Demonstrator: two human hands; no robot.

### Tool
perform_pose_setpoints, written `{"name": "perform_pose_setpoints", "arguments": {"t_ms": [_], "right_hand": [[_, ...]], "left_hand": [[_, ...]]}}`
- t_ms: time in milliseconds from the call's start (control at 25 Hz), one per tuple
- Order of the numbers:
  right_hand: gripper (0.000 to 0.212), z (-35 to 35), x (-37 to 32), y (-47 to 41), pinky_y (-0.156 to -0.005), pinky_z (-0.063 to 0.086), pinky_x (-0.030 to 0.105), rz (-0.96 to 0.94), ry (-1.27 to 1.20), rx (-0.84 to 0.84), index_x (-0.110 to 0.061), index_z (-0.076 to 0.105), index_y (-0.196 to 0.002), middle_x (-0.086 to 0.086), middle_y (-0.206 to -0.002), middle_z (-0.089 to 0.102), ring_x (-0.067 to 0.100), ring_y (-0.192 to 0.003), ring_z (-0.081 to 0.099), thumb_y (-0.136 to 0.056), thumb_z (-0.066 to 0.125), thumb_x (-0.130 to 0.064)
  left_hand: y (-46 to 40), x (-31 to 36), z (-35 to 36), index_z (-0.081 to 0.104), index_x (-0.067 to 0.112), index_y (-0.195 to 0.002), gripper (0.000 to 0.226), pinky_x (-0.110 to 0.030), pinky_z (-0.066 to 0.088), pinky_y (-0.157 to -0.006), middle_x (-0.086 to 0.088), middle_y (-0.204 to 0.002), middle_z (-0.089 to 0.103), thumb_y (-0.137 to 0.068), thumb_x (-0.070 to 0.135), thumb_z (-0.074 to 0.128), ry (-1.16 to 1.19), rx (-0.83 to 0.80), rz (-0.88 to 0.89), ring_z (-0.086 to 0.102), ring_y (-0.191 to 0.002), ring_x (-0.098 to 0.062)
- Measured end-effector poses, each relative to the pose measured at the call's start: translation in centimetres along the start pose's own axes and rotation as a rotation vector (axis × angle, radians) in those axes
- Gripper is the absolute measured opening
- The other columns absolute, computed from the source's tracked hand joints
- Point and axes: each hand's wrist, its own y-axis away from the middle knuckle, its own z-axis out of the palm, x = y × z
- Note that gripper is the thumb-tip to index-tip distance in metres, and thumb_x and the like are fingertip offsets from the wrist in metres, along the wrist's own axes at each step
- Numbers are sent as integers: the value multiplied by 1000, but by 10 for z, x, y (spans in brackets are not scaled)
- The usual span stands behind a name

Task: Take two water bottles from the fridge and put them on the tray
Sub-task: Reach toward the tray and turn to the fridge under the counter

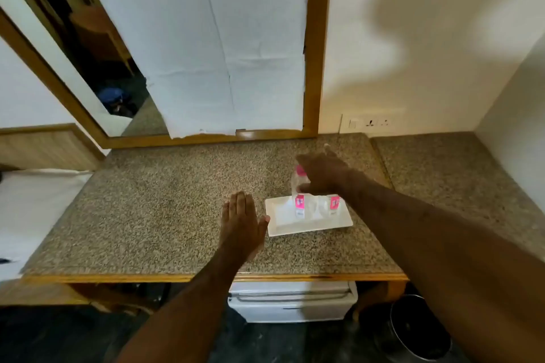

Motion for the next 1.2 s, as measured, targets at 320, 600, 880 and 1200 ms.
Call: {"name": "perform_pose_setpoints", "arguments": {"t_ms": [320,600,880,1200], "right_hand": [[31,-22,-29,-6,-113,-2,63,-9,194,-87,-20,63,-117,1,-124,66,22,-125,52,-86,63,-18],[30,-83,-37,71,-70,56,36,-30,168,-54,-16,67,-103,2,-96,69,19,-83,61,-75,75,-16],[20,-18,91,170,-59,43,30,199,140,-236,-9,66,-101,10,-100,66,25,-85,60,-82,59,-6],[16,204,249,229,-76,57,38,556,-99,-414,-5,70,-93,14,-96,70,32,-93,67,-77,68,-6]], "left_hand": [[23,-14,34,29,-2,-140,70,-55,26,-117,-27,-148,37,-94,51,33,-22,-50,30,30,-141,-42],[62,26,46,45,-4,-131,60,-51,44,-105,-25,-131,53,-95,42,34,45,-110,113,51,-123,-41],[49,168,90,48,-2,-131,49,-48,43,-106,-25,-133,56,-95,30,41,138,-161,338,51,-126,-41],[-37,268,168,34,-5,-140,56,-49,24,-117,-28,-151,33,-96,30,28,33,-172,466,25,-144,-40]]}}
